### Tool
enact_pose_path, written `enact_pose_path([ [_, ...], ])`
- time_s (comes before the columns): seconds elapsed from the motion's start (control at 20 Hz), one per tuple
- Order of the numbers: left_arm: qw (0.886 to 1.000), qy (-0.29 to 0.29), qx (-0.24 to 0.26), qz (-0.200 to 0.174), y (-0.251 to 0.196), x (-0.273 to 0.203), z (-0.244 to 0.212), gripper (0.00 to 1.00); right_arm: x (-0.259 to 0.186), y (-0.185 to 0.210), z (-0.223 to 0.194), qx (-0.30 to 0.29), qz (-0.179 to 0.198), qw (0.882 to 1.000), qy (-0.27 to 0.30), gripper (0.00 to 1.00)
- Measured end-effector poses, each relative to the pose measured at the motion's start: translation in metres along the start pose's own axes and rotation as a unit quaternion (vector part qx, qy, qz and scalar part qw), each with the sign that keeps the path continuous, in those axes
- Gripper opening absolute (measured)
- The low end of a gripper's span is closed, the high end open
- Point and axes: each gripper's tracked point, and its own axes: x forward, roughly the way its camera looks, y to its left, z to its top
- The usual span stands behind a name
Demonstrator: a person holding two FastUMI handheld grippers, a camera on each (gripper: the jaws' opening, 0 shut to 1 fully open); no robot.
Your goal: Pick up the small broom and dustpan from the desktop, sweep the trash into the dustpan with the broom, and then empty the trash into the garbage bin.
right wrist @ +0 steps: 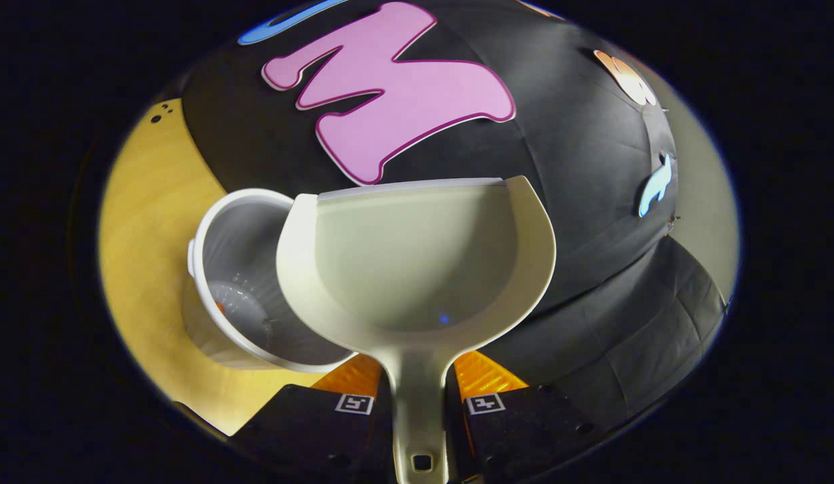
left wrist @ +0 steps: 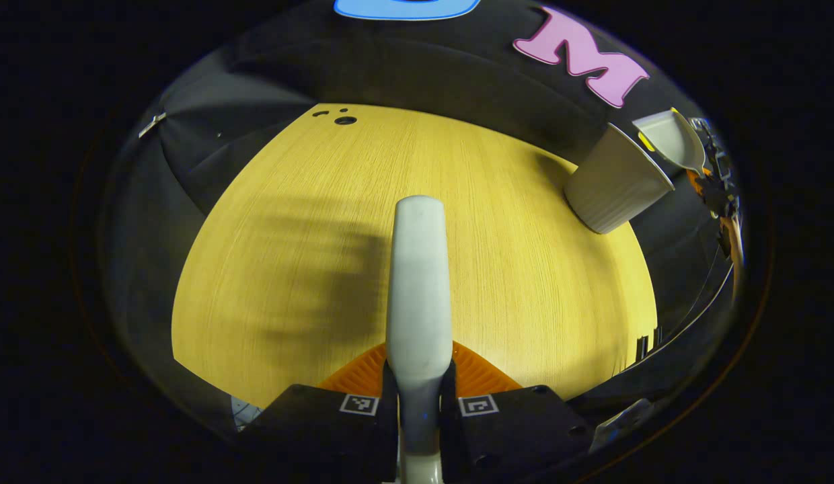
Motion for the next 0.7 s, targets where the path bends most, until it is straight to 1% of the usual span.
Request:
enact_pose_path([
  [0.2, 0.998, -0.035, 0.049, 0.025, 0.004, -0.008, 0.008, 0.29, -0.053, 0.007, 0.025, 0.085, 0.035, 0.996, -0.012, 0.35],
  [0.3, 0.997, -0.044, 0.054, 0.019, -0.001, -0.014, 0.007, 0.29, -0.083, 0.019, 0.037, 0.115, 0.063, 0.991, -0.020, 0.35],
  [0.35, 0.997, -0.049, 0.056, 0.017, -0.001, -0.018, 0.005, 0.27, -0.100, 0.027, 0.042, 0.128, 0.078, 0.988, -0.025, 0.35],
  [0.5, 0.996, -0.062, 0.059, 0.016, 0.002, -0.026, 0.003, 0.29, -0.151, 0.060, 0.057, 0.154, 0.118, 0.980, -0.034, 0.35],
  [0.6, 0.996, -0.066, 0.054, 0.012, 0.003, -0.028, -0.001, 0.27, -0.184, 0.089, 0.062, 0.172, 0.153, 0.972, -0.036, 0.35],
  [0.65, 0.996, -0.067, 0.053, 0.011, 0.005, -0.028, -0.003, 0.29, -0.199, 0.104, 0.064, 0.175, 0.169, 0.969, -0.035, 0.35],
  [0.7, 0.996, -0.068, 0.054, 0.008, 0.006, -0.028, -0.005, 0.27, -0.212, 0.119, 0.064, 0.177, 0.185, 0.966, -0.032, 0.35],
])
